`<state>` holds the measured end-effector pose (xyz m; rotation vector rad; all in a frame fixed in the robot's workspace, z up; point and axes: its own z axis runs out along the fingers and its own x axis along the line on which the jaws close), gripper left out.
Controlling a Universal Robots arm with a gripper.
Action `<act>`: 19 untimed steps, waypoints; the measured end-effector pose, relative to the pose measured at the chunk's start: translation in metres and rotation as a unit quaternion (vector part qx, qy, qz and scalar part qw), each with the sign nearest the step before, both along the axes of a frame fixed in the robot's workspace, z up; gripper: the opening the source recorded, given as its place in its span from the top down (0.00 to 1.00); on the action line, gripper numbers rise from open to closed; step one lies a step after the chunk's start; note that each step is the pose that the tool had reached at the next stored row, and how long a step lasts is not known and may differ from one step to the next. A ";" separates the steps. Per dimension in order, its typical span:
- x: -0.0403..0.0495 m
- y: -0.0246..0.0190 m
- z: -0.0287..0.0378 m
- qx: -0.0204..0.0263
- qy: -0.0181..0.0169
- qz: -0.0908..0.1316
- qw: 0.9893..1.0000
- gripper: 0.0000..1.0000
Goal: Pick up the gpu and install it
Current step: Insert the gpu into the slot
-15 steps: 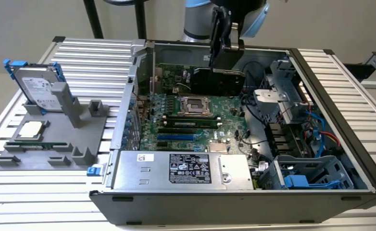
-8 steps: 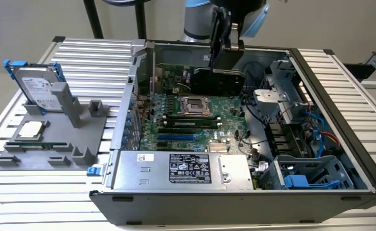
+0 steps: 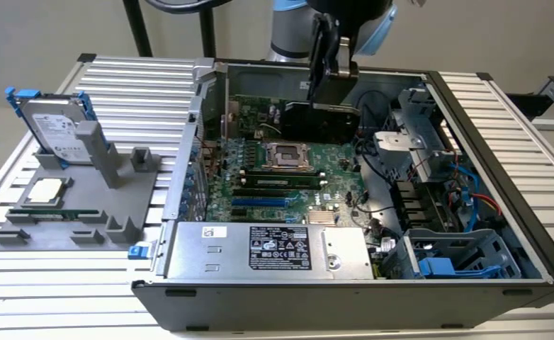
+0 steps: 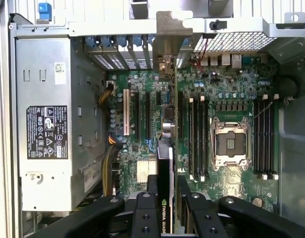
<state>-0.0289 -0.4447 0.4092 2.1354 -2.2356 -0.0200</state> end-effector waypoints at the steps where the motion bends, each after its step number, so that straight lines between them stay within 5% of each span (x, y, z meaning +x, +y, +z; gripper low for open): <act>1: 0.0000 0.0000 -0.0003 0.000 0.000 -0.001 1.000 1.00; 19: 0.0001 0.0000 -0.0051 0.000 0.000 -0.008 1.000 1.00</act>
